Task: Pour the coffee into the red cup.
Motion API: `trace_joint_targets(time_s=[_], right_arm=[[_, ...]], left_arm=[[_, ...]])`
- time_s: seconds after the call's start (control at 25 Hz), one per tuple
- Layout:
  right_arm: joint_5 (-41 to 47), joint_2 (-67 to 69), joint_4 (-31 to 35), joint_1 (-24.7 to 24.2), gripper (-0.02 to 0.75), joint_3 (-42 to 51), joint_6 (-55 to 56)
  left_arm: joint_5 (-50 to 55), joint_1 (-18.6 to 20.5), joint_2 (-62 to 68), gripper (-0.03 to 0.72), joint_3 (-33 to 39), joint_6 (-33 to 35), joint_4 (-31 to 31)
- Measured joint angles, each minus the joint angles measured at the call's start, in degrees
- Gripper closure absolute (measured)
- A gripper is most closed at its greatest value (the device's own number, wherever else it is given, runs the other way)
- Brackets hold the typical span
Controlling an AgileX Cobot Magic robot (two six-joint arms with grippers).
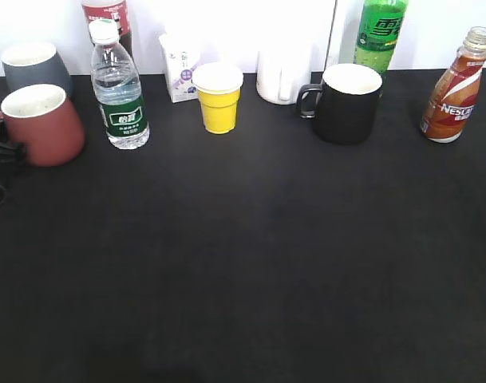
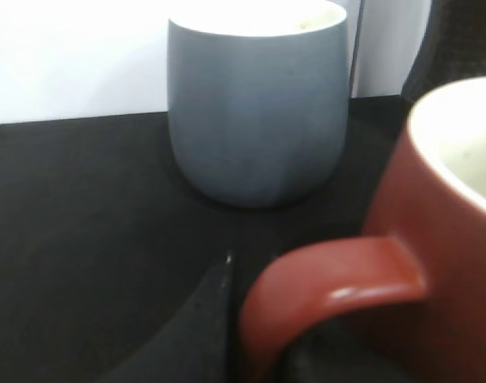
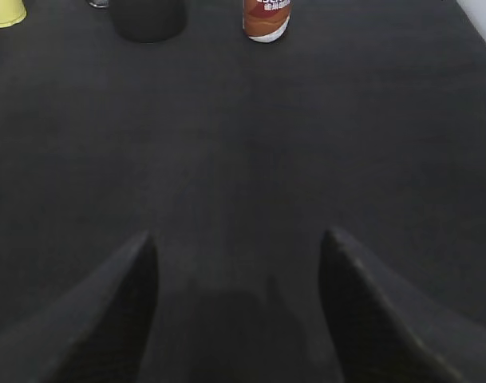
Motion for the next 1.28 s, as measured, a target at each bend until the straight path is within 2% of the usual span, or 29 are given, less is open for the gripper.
trace_joint_targets(time_s=[0.28, 0.48, 0.68, 0.8, 0.88, 1.04, 1.16, 1.28], right_arm=[[0.0, 0.0, 0.0, 0.0, 0.240, 0.0, 0.0], [0.0, 0.0, 0.0, 0.0, 0.240, 0.0, 0.0], [0.0, 0.0, 0.0, 0.0, 0.240, 0.0, 0.0], [0.0, 0.0, 0.0, 0.0, 0.240, 0.0, 0.0], [0.0, 0.0, 0.1, 0.0, 0.240, 0.0, 0.0], [0.0, 0.0, 0.2, 0.0, 0.240, 0.0, 0.0], [-2.2, 4.1, 0.2, 0.0, 0.240, -0.8, 0.0], [-19.1, 9.7, -0.1, 0.0, 0.240, -1.1, 0.0]], left_arm=[[0.1, 0.0, -1.9, 0.612, 1.8, 0.2, 1.7], [-1.0, 0.0, -9.6, 0.621, 10.6, 0.4, 2.2], [-3.0, -0.5, -21.4, 0.622, 23.3, 0.4, 2.6], [-3.1, -0.8, -26.0, 0.622, 26.6, -0.5, 5.5], [-3.0, -3.8, -26.6, 0.622, 26.6, -1.8, 6.1], [-0.2, -15.6, -26.6, 0.622, 26.6, -1.9, 4.7], [0.2, -21.3, -24.0, 0.622, 24.2, -1.2, 2.6], [0.5, -26.1, -20.0, 0.622, 18.8, -1.1, 2.4]])
